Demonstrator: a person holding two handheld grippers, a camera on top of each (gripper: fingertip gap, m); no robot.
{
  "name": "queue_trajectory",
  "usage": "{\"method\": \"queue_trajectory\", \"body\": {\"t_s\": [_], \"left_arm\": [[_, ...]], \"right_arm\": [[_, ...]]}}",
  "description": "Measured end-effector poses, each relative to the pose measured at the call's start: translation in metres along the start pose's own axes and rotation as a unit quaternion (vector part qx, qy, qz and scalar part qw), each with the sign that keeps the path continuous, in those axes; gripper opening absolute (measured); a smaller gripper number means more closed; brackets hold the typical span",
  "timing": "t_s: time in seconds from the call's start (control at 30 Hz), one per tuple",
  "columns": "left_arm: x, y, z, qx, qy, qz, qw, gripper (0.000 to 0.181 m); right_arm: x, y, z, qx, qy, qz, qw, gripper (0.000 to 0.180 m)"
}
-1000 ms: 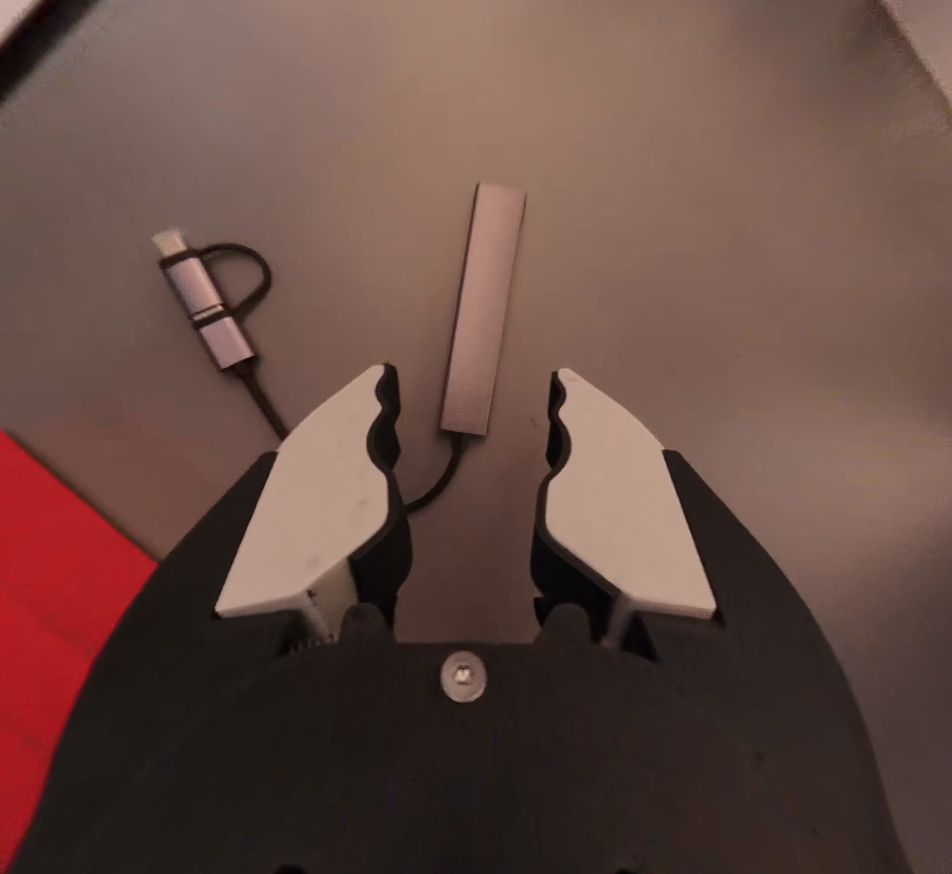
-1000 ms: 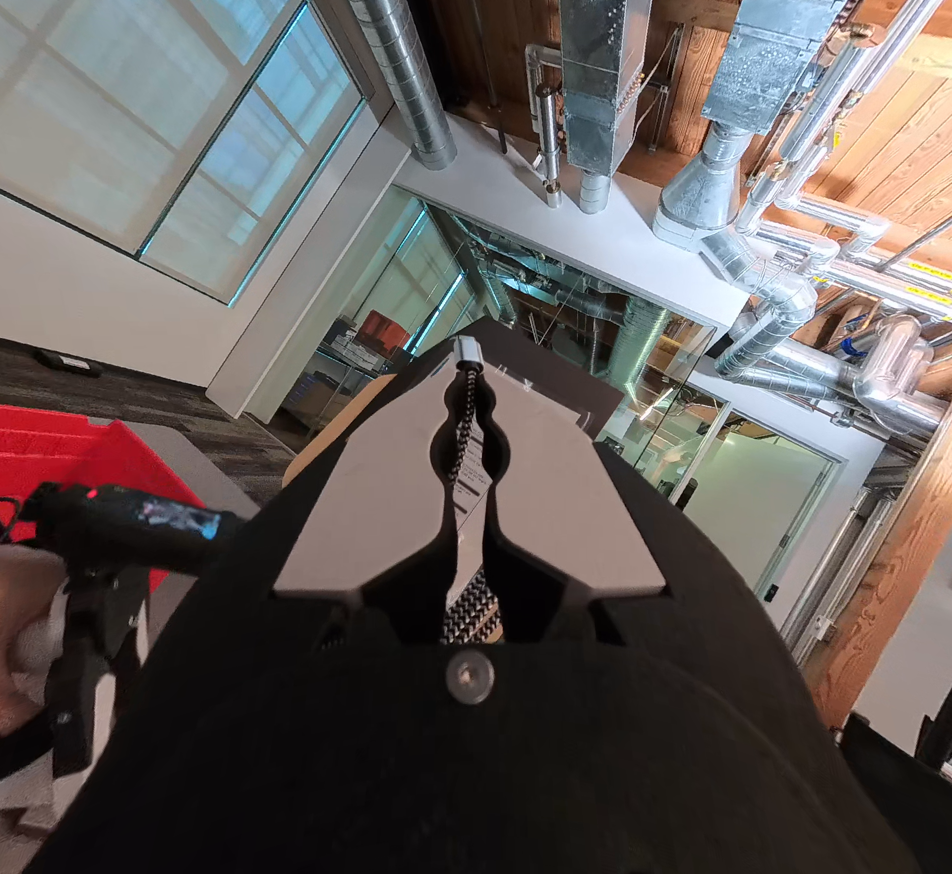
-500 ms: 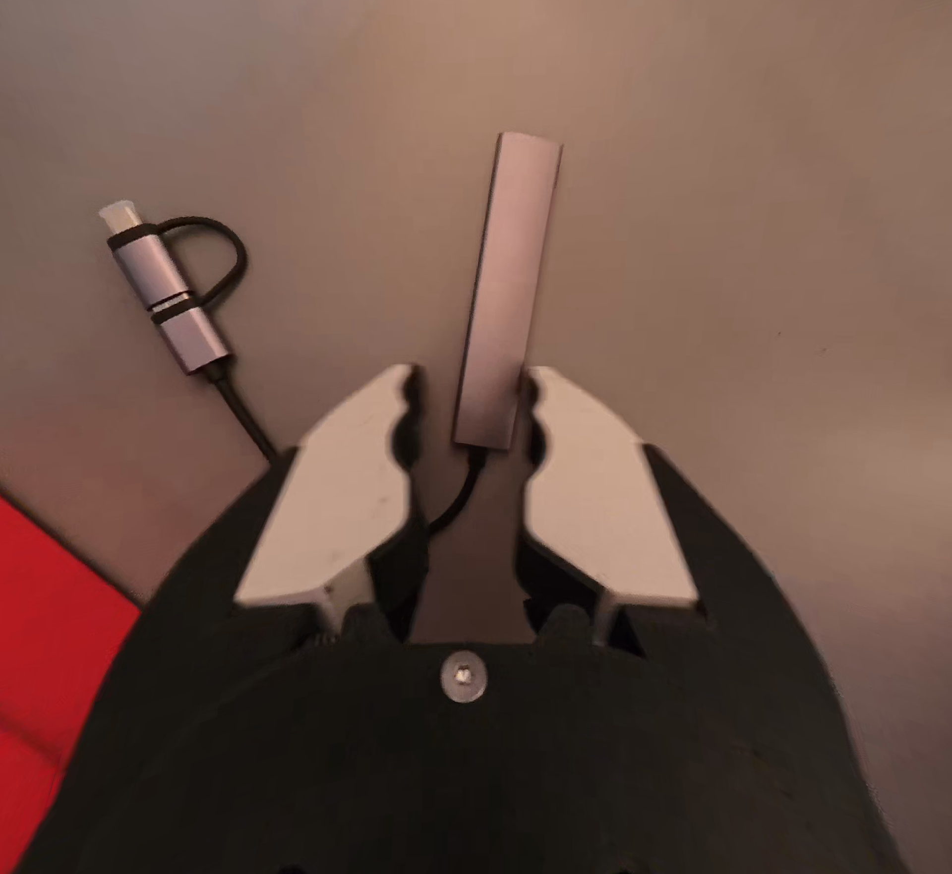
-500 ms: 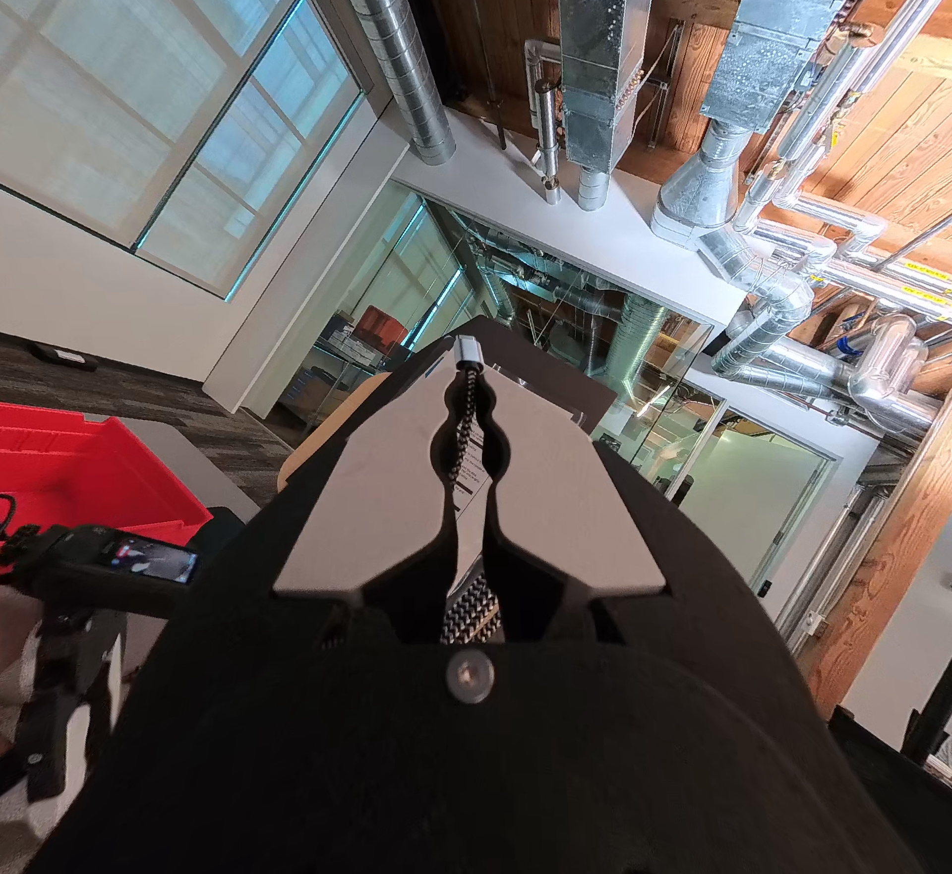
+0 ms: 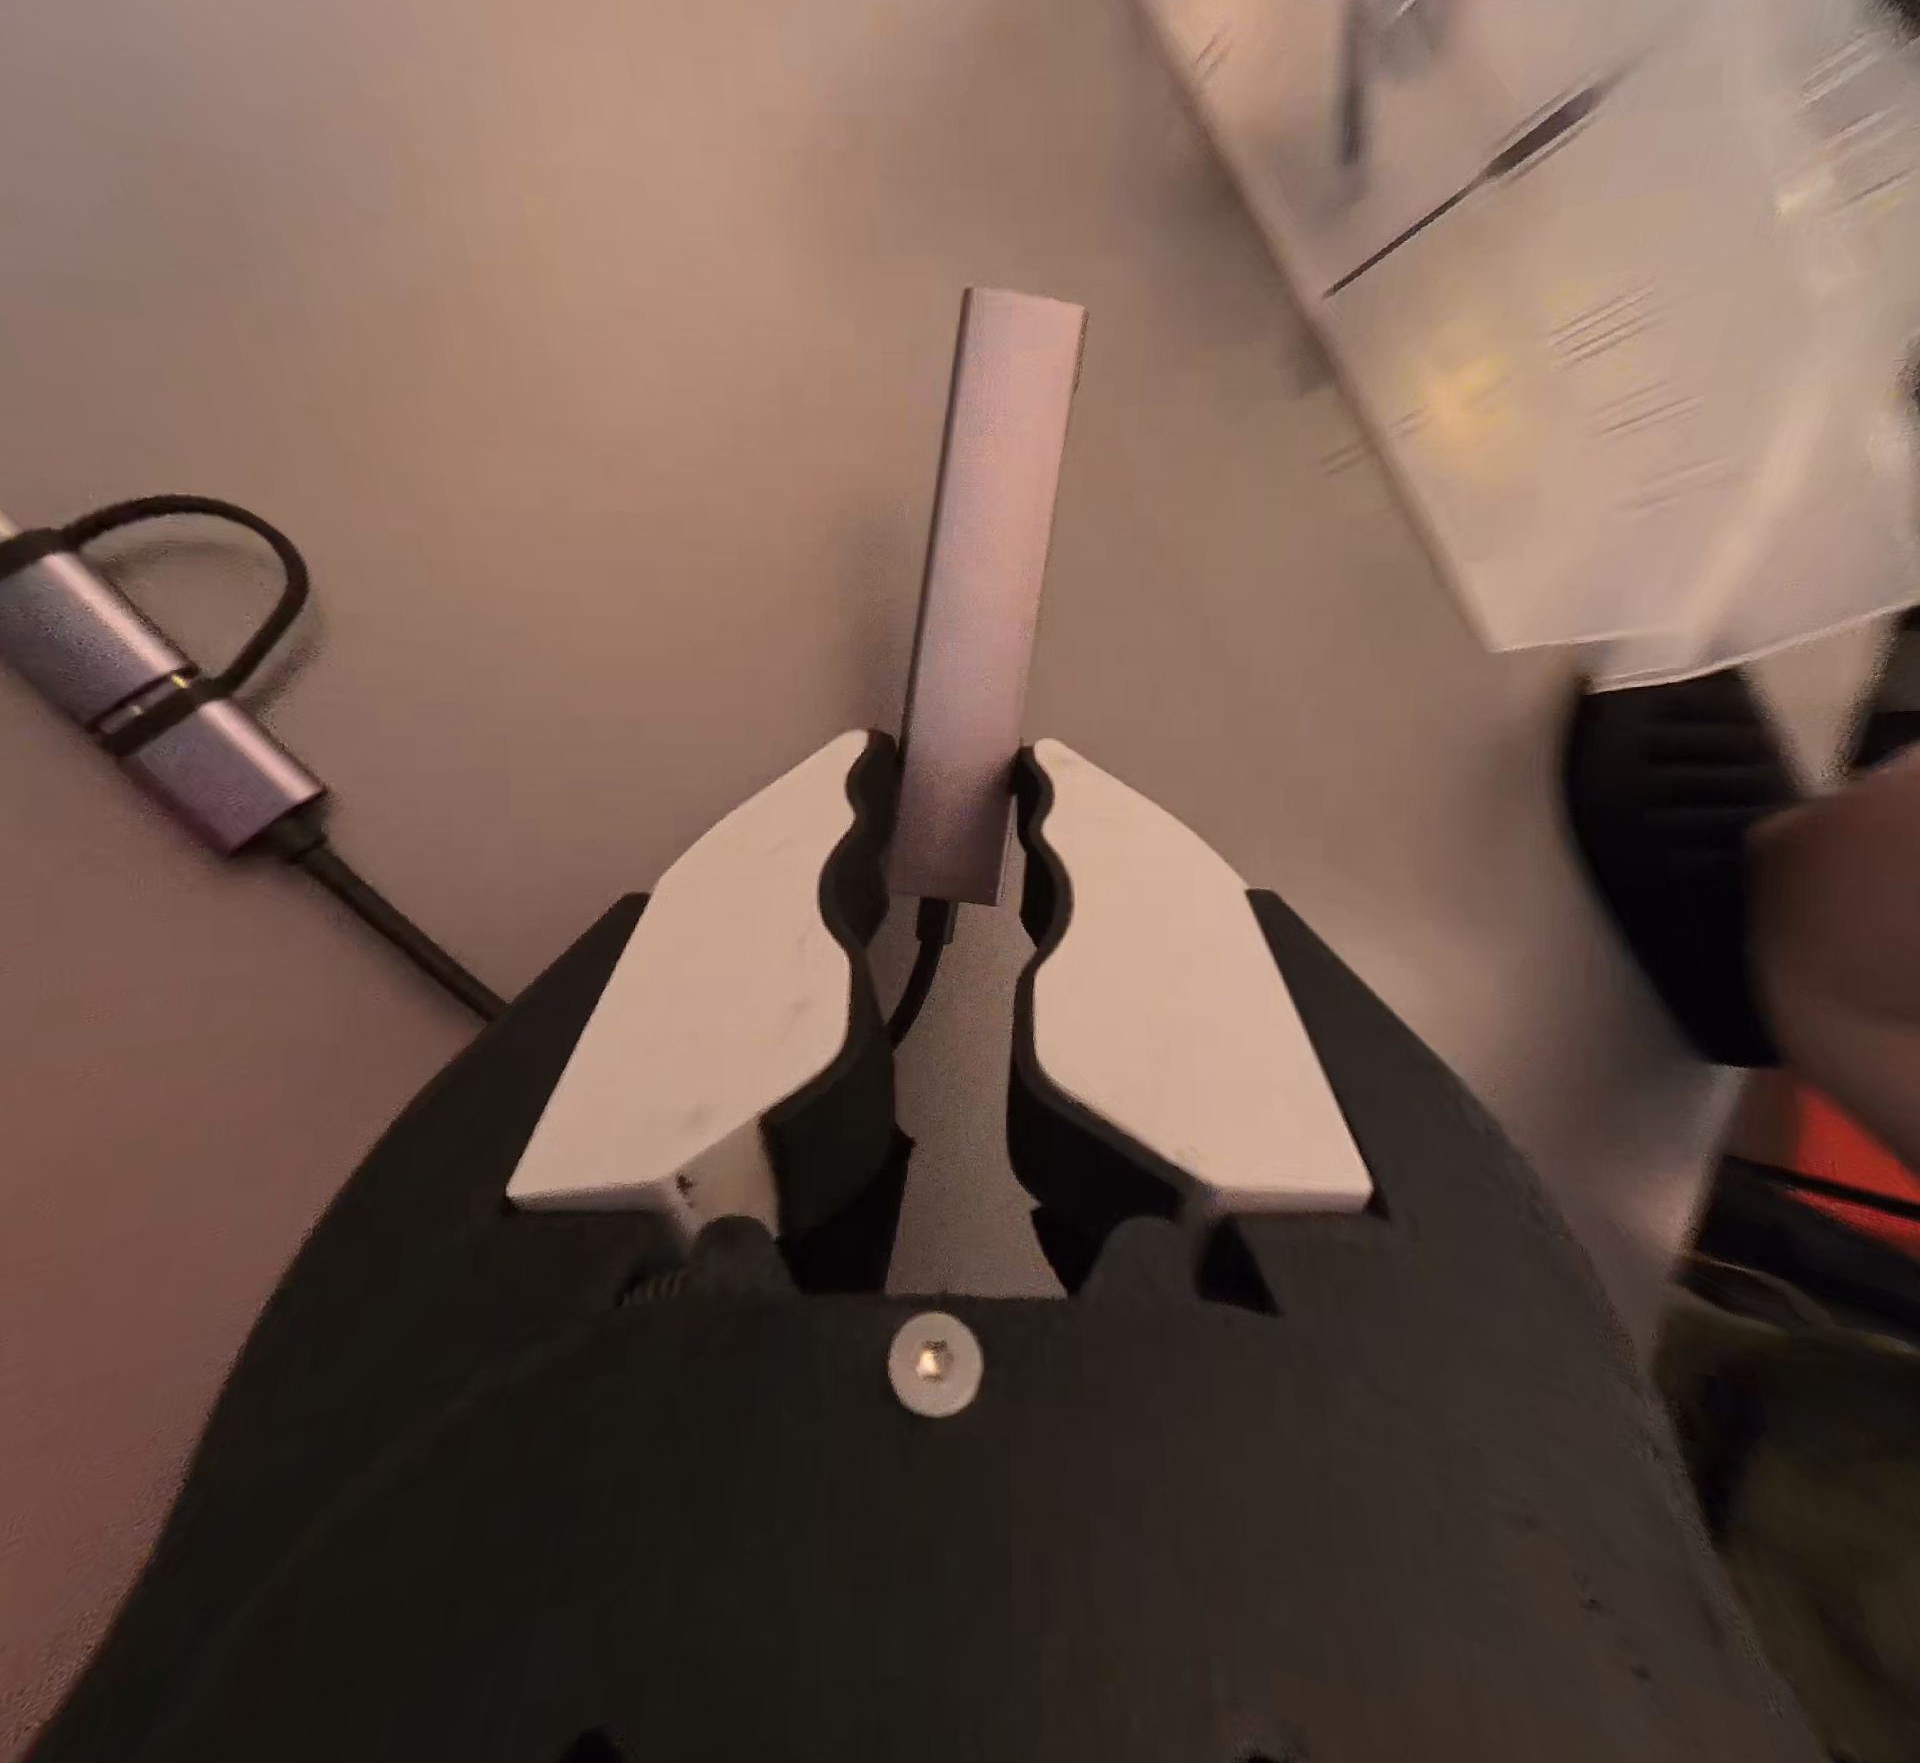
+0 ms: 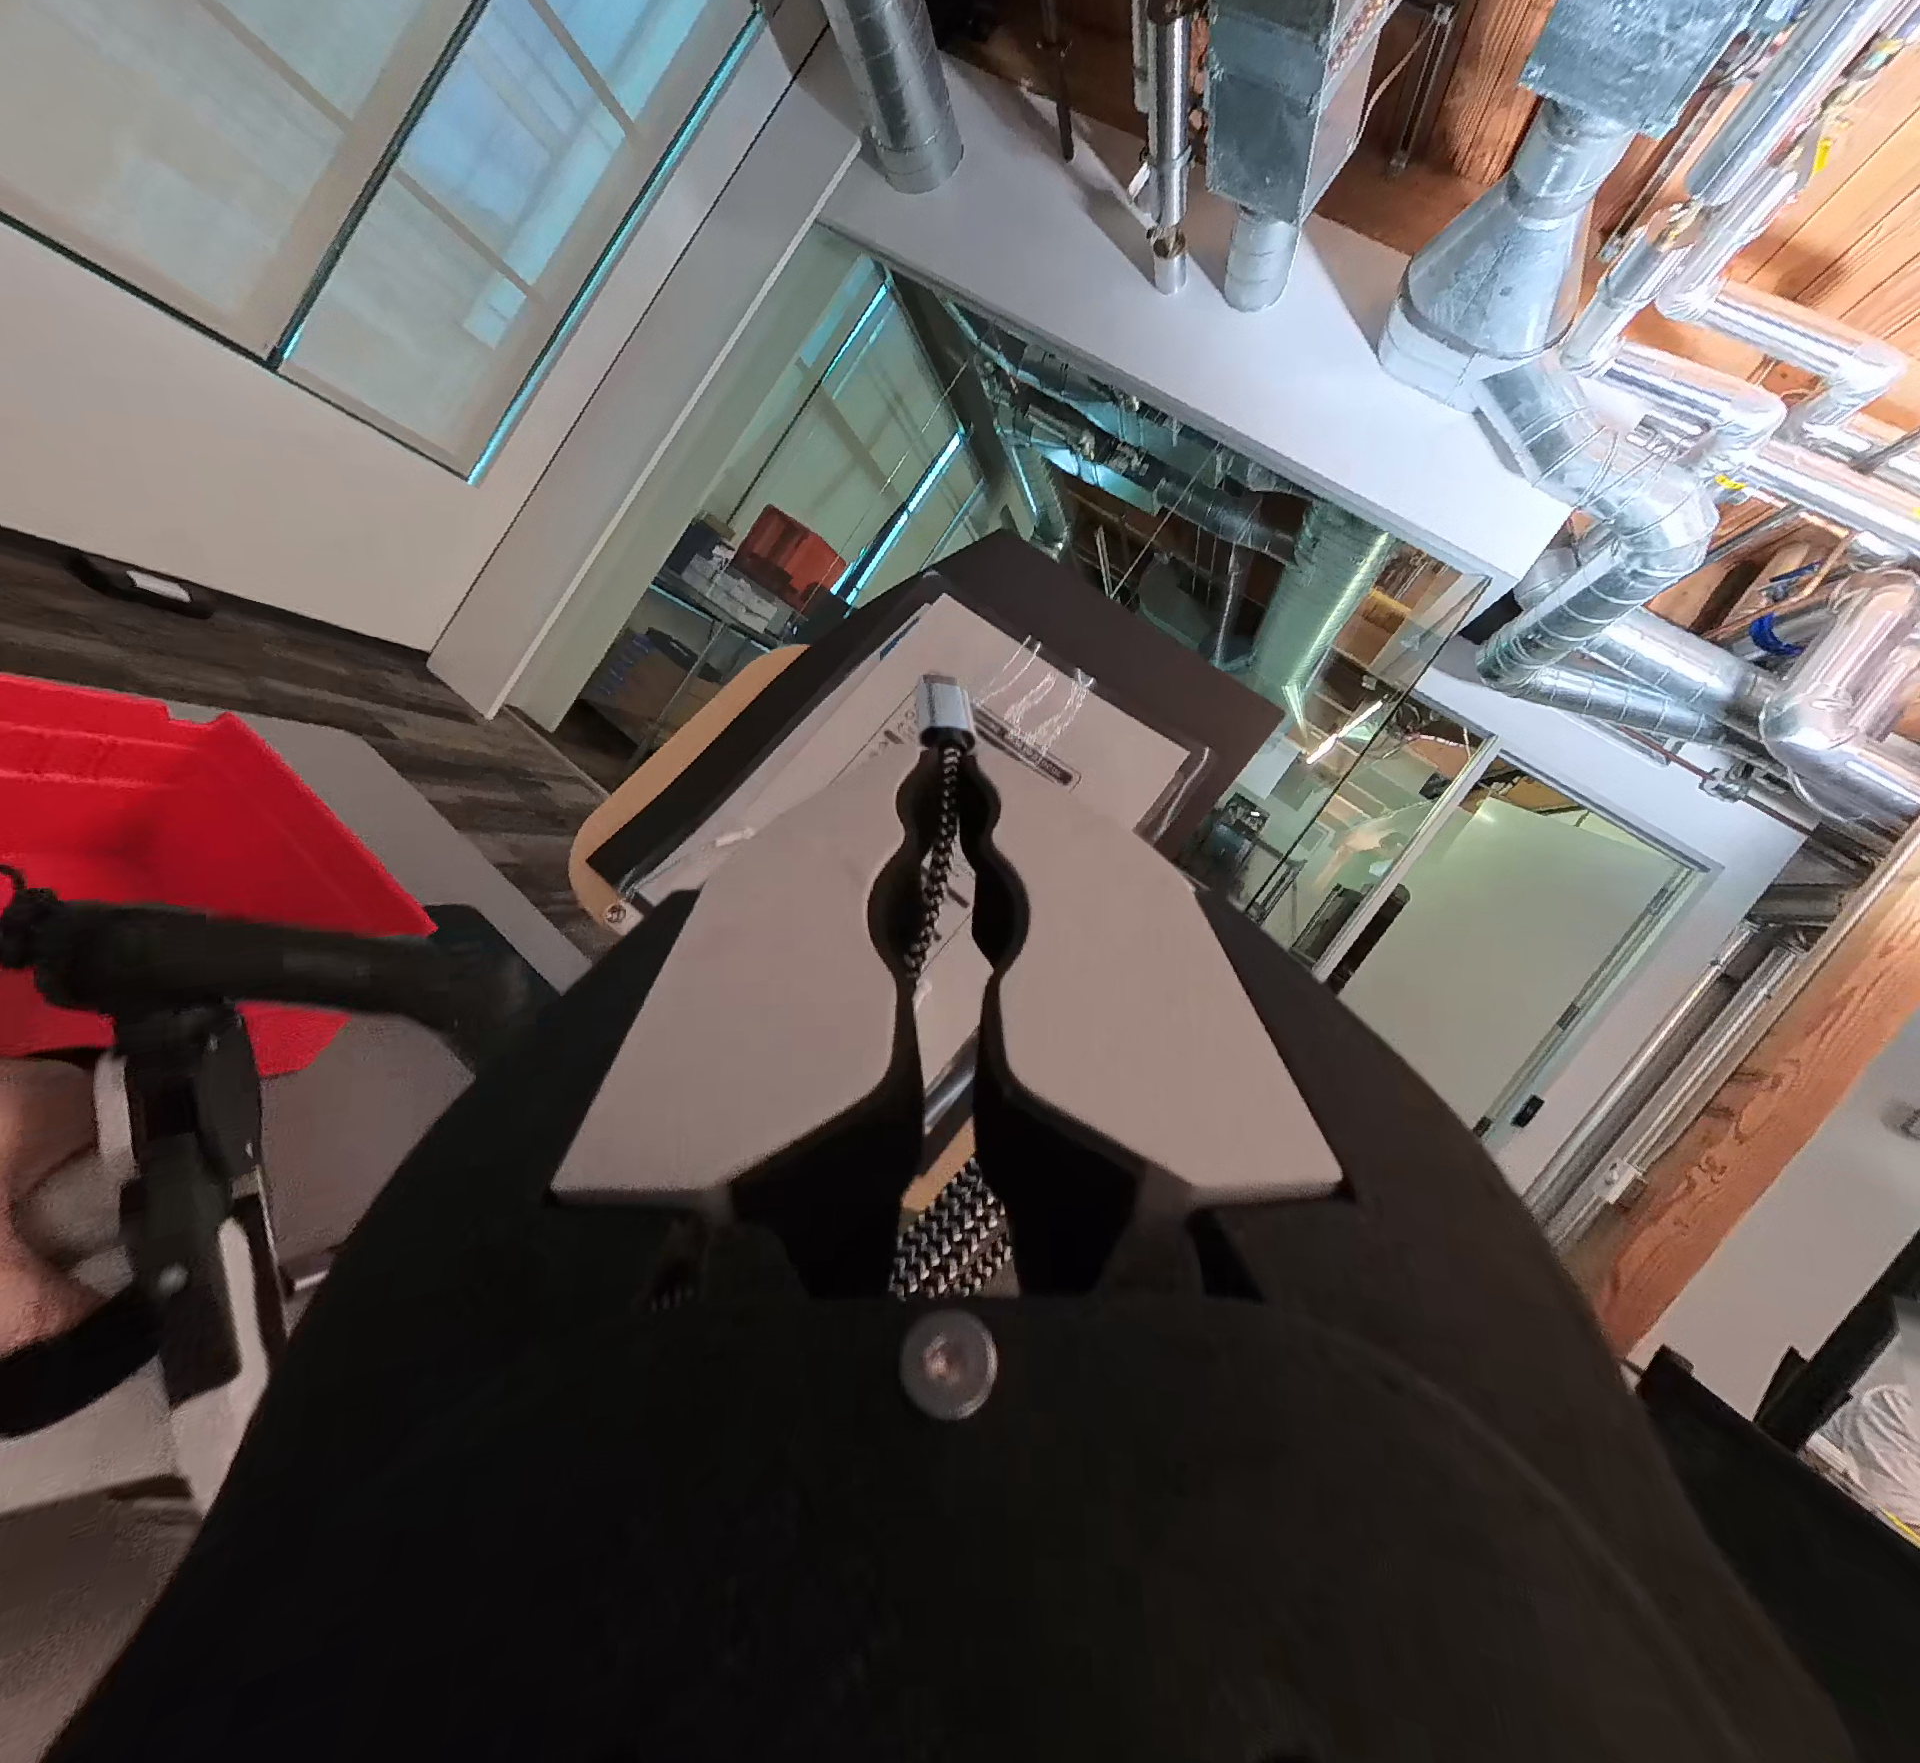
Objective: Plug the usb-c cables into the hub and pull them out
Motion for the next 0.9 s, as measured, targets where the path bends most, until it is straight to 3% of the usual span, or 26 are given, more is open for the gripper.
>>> {"method": "queue_trajectory", "body": {"t_s": [0.03, 0.2, 0.3, 0.63, 0.9], "left_arm": [[-0.002, -0.006, -0.007, -0.020, 0.025, -0.020, 0.999, 0.022], [-0.025, -0.045, -0.033, -0.114, 0.138, -0.131, 0.975, 0.022], [-0.045, -0.072, -0.046, -0.117, 0.176, -0.212, 0.954, 0.022], [-0.105, -0.119, -0.072, 0.000, 0.145, -0.379, 0.914, 0.022], [-0.122, -0.127, -0.072, 0.043, 0.111, -0.418, 0.901, 0.022]], "right_arm": [[0.000, 0.002, -0.001, 0.000, -0.001, 0.005, 1.000, 0.004], [0.001, 0.015, 0.000, -0.002, -0.020, 0.046, 0.999, 0.004], [0.001, 0.024, 0.005, -0.019, -0.038, 0.077, 0.996, 0.003], [0.004, 0.047, 0.049, -0.079, -0.140, 0.146, 0.976, 0.004], [0.003, 0.055, 0.074, -0.102, -0.192, 0.168, 0.962, 0.004]]}}
Point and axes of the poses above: each gripper's, where its closed fingertips meet, x out along the fingers, y out of its underside, z = x × y across the jaws, the point moved 1 cm from there along -x, back along the fingers, and after that the axes turned 15 degrees about -z, right-handed, at the moved point
